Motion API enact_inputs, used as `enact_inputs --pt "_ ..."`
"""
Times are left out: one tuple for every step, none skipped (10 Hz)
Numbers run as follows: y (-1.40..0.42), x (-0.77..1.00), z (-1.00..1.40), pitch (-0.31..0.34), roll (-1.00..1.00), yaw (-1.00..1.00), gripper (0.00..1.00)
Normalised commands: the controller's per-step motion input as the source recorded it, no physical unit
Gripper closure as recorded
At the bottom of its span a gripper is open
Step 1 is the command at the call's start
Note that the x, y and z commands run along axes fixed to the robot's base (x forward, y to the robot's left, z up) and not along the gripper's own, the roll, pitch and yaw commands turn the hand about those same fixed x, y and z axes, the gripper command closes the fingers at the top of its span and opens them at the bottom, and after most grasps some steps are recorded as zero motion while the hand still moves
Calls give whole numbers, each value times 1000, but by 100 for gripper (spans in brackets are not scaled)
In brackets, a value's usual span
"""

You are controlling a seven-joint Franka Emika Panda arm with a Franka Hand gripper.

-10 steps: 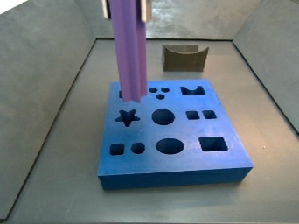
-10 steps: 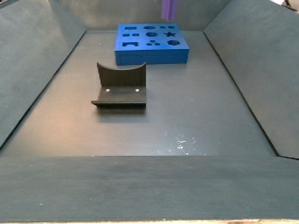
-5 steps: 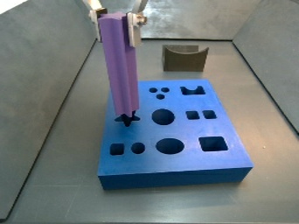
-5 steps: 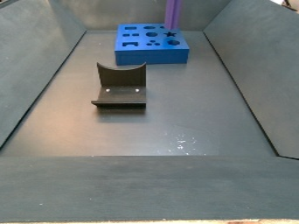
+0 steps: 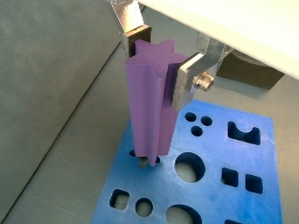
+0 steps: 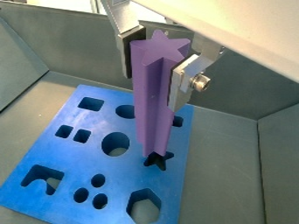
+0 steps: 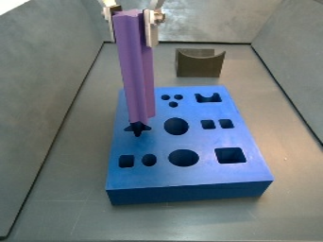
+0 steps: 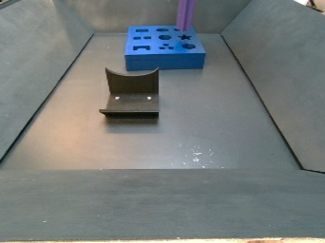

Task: Pick up the star object. Move up. Move to above the board. Insert the star object.
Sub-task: Insert the star object.

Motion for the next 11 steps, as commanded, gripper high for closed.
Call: enact_inputs --pt "-14 0 0 0 10 0 100" --pt "-91 71 -291 104 460 0 100" --pt "-11 83 -54 83 117 0 100" --pt "-20 0 0 0 0 0 100" --pt "-197 149 -246 0 200 -591 100" --pt "-54 131 -200 0 81 -649 100" --pt "0 0 0 0 0 -9 100" --pt "0 0 -60 0 0 0 100" --pt "0 0 -883 -63 97 86 100" --pt "0 -77 -971 -129 67 86 100" --pt "0 0 -54 -13 0 0 100"
